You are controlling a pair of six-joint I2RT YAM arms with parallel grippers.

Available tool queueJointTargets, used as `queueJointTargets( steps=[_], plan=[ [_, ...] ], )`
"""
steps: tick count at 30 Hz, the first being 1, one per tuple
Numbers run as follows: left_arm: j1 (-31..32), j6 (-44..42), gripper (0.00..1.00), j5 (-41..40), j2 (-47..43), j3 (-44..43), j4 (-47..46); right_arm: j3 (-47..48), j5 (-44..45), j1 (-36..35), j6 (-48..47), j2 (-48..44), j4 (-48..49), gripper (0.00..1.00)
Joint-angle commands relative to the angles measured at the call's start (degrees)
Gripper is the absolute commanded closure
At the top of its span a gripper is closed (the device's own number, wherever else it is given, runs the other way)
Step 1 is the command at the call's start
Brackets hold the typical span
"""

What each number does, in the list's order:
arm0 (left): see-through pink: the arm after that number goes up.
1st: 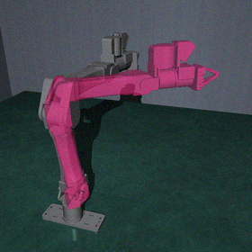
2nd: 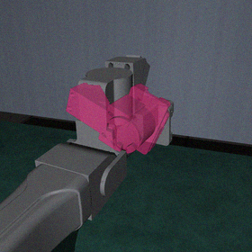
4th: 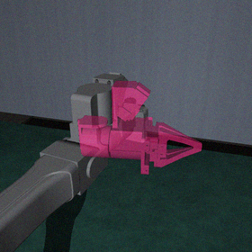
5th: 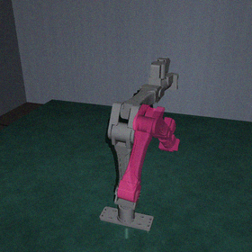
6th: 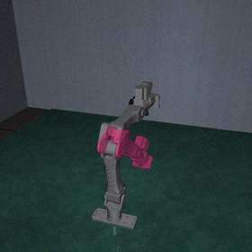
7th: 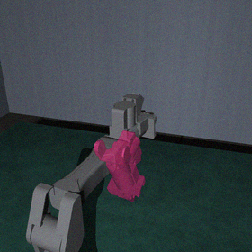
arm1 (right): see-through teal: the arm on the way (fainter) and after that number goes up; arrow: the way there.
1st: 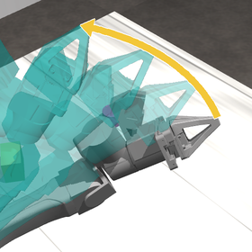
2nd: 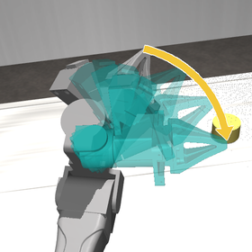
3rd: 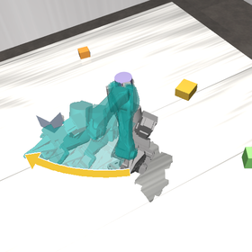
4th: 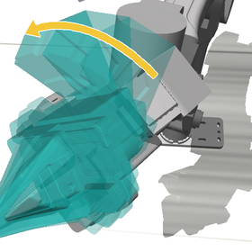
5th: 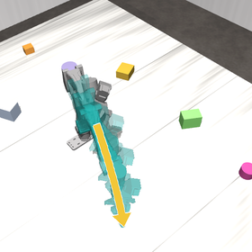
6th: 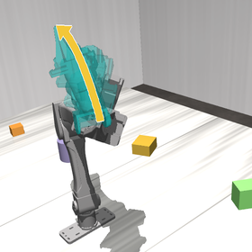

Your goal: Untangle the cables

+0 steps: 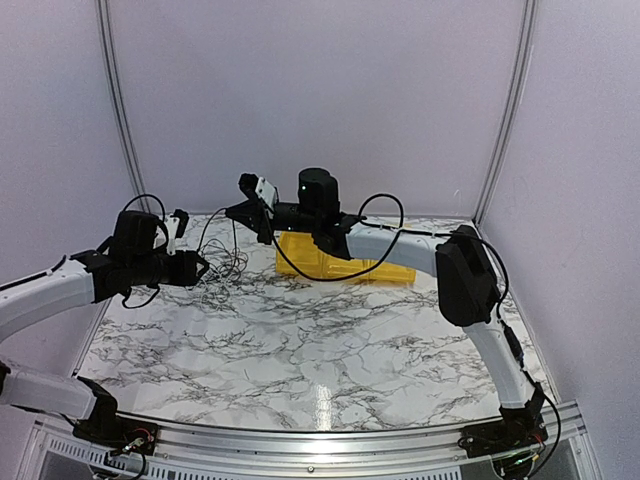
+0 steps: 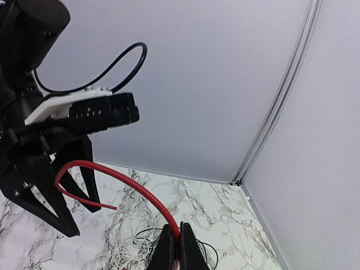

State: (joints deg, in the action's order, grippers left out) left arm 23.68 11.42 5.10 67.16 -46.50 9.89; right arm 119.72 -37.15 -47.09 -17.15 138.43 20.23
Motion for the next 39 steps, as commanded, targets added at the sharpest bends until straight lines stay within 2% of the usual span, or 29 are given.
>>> queueJointTargets(
  steps=[1,7,13,20,29,35,37,39],
  plan=[
    [0.3,3.3,0.48,-4.7,1.8,5.7,-16.8,-0.4,1.8,-0.3,2.2,-0.2,2.2,1.0],
    [0.0,4.7,0.47,-6.5,13.1,6.1,-27.4,-0.5,2.2,-0.4,3.1,-0.5,1.7,1.0],
    [-0.1,6.8,0.53,-0.1,25.7,1.6,-33.1,-1.7,3.2,-0.4,3.7,-1.2,2.7,1.0],
    [0.0,8.0,0.78,-1.8,33.0,-0.7,-33.8,-0.1,2.7,-0.2,5.4,-2.9,2.2,1.0],
    [0.0,9.1,0.91,-1.0,38.5,-0.2,-34.2,5.7,1.9,0.8,12.0,-9.0,3.8,1.0],
    [-0.1,9.0,0.92,-2.1,38.4,-0.2,-34.8,3.8,1.2,3.0,13.3,-13.8,3.0,1.0],
    [-0.1,9.0,0.88,-2.1,36.7,-0.2,-34.8,1.1,0.7,4.4,11.8,-15.6,2.0,1.0],
    [0.0,9.5,0.79,-2.0,33.6,-0.3,-34.7,-2.1,0.3,6.2,10.4,-17.2,1.0,1.0]
  ],
)
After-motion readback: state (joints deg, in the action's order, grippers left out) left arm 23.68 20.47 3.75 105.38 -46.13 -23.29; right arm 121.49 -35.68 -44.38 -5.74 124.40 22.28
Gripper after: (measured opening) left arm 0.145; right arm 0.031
